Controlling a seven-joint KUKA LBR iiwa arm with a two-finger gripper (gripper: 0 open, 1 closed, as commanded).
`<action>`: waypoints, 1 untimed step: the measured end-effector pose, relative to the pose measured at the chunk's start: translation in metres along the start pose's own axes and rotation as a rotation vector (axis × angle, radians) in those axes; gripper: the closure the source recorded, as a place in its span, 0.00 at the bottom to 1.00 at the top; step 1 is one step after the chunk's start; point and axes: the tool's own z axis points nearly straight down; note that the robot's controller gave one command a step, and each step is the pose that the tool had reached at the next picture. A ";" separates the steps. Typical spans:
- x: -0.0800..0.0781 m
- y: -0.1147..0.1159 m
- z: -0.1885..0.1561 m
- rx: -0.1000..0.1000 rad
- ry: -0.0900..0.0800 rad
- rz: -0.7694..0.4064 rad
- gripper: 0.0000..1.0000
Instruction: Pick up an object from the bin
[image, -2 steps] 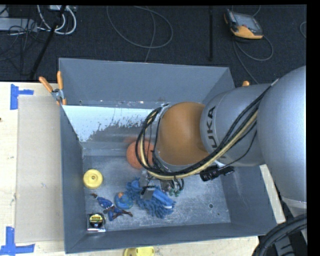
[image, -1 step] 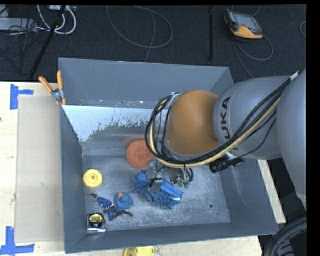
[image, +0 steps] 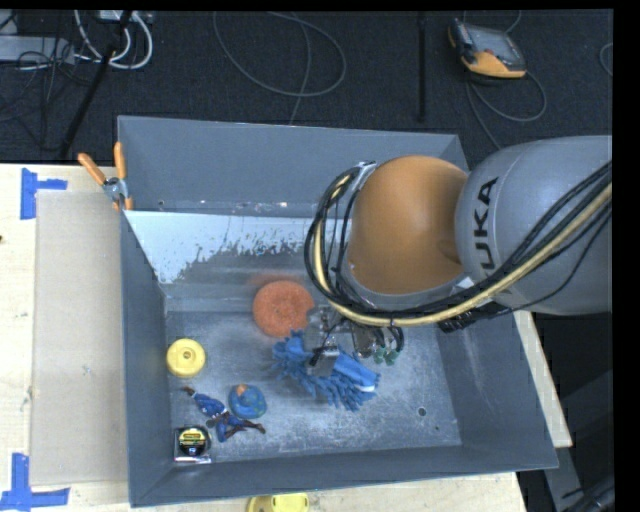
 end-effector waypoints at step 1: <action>-0.022 0.009 -0.035 -0.002 -0.010 -0.021 1.00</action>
Offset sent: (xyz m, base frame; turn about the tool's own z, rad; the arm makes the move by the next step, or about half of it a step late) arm 0.0179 0.0083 0.0888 -0.0386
